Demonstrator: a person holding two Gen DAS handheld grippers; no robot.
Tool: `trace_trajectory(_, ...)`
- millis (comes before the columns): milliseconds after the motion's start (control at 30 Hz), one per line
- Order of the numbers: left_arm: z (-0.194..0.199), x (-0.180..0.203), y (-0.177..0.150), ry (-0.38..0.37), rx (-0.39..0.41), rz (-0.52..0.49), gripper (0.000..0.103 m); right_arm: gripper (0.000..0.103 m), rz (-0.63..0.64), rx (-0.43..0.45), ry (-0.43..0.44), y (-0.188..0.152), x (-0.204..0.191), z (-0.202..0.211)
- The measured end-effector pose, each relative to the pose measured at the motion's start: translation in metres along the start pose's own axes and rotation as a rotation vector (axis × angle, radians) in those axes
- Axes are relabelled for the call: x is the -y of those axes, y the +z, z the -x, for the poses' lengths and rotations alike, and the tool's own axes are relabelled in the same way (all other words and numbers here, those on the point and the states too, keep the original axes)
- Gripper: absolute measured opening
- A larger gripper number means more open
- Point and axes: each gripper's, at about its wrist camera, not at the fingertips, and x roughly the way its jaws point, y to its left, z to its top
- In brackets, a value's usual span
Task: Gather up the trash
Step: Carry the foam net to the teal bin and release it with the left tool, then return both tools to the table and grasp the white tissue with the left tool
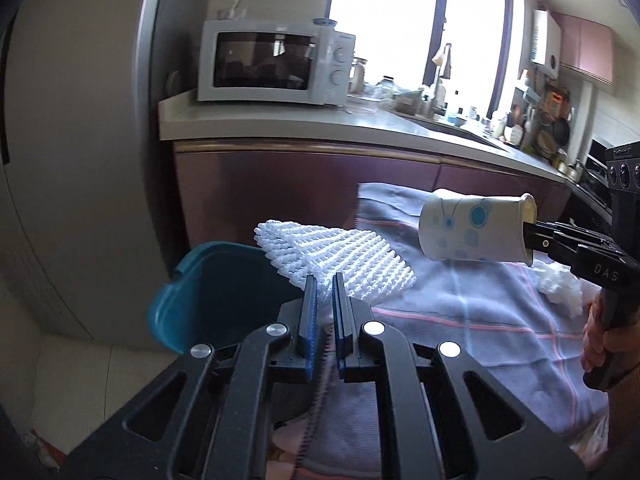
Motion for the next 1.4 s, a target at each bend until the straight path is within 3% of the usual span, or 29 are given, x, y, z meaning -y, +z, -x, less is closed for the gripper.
trace_trajectory(267, -0.045, -0.065, -0.004, 0.096, -0.056, 0.075, 0.008, 0.007, 0.029, -0.128, 0.034, 0.013, -0.019, -0.085)
trace_trajectory(433, -0.067, -0.083, -0.015, 0.118, -0.098, 0.095, 0.009, 0.007, 0.03, -0.201, 0.028, 0.013, -0.025, -0.12)
trace_trajectory(700, -0.124, -0.082, -0.02, 0.154, -0.175, 0.092, 0.01, 0.007, 0.025, -0.298, 0.014, 0.012, -0.03, -0.163)
trace_trajectory(800, -0.133, -0.083, -0.024, 0.164, -0.196, 0.09, 0.014, 0.015, 0.016, -0.333, -0.005, 0.011, -0.029, -0.177)
trace_trajectory(867, -0.137, -0.085, -0.026, 0.174, -0.204, 0.087, 0.019, 0.032, -0.002, -0.348, -0.026, 0.01, -0.026, -0.182)
trace_trajectory(1100, -0.135, -0.083, -0.031, 0.188, -0.198, 0.109, 0.038, 0.041, -0.02, -0.309, -0.007, 0.004, -0.017, -0.157)
trace_trajectory(1233, -0.113, -0.069, -0.023, 0.167, -0.126, 0.098, 0.047, 0.045, -0.022, -0.279, 0.008, -0.004, -0.01, -0.125)
trace_trajectory(1400, -0.077, -0.024, -0.005, 0.084, 0.001, 0.036, 0.067, 0.056, -0.006, -0.195, -0.007, -0.011, 0.0, -0.057)
